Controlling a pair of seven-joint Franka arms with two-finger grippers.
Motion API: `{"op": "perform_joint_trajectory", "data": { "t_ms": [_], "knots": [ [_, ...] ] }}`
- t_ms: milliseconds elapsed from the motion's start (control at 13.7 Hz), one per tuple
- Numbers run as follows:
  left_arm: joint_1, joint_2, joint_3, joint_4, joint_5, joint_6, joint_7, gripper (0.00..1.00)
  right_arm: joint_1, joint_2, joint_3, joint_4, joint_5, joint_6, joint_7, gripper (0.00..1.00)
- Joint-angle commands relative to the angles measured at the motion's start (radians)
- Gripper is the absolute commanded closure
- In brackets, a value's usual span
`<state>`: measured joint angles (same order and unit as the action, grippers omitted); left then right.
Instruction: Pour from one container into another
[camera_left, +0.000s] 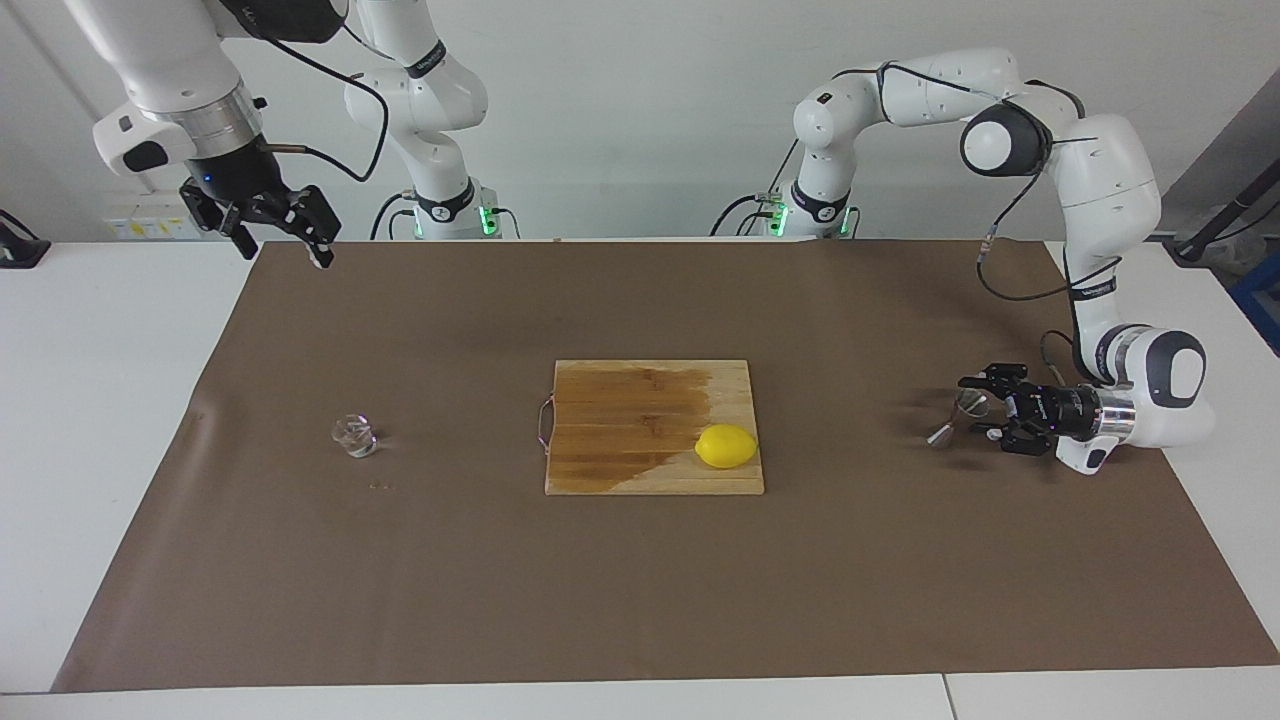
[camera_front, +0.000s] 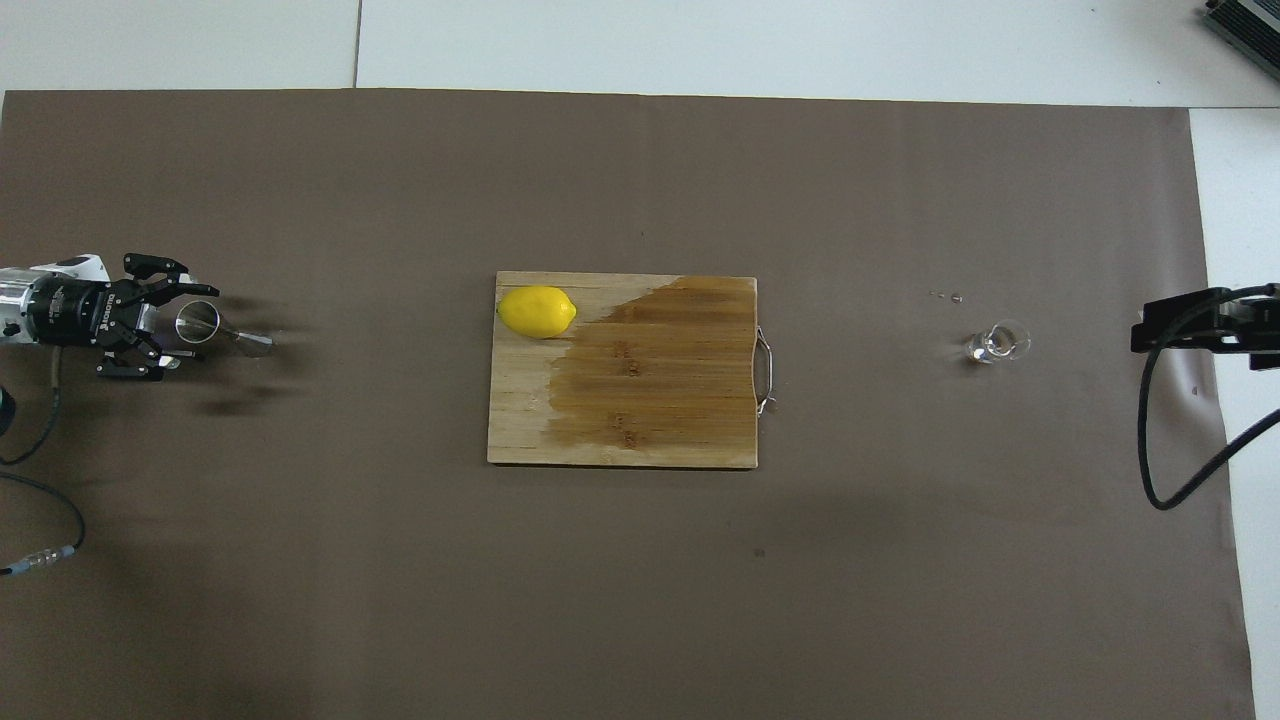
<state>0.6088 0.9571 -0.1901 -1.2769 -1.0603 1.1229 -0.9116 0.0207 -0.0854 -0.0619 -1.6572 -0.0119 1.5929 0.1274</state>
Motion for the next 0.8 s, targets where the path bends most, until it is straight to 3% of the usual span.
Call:
{"op": "perform_joint_trajectory", "data": {
  "t_ms": [0,584,730],
  "knots": [
    [0.014,0.003,-0.014,-0.009,0.011,0.012,0.019,0.21,-0.002,-0.017,0.002,-0.015,-0.002,0.002,0.006,0.00],
    [0.014,0.003,-0.014,-0.009,0.023,0.029,0.019,0.22,-0.002,-0.017,0.002,-0.015,-0.002,0.002,0.008,0.00],
    [0.014,0.003,-0.014,-0.009,0.023,0.028,0.019,0.30,-0.002,-0.017,0.002,-0.015,-0.002,0.002,0.008,0.00]
  ]
}}
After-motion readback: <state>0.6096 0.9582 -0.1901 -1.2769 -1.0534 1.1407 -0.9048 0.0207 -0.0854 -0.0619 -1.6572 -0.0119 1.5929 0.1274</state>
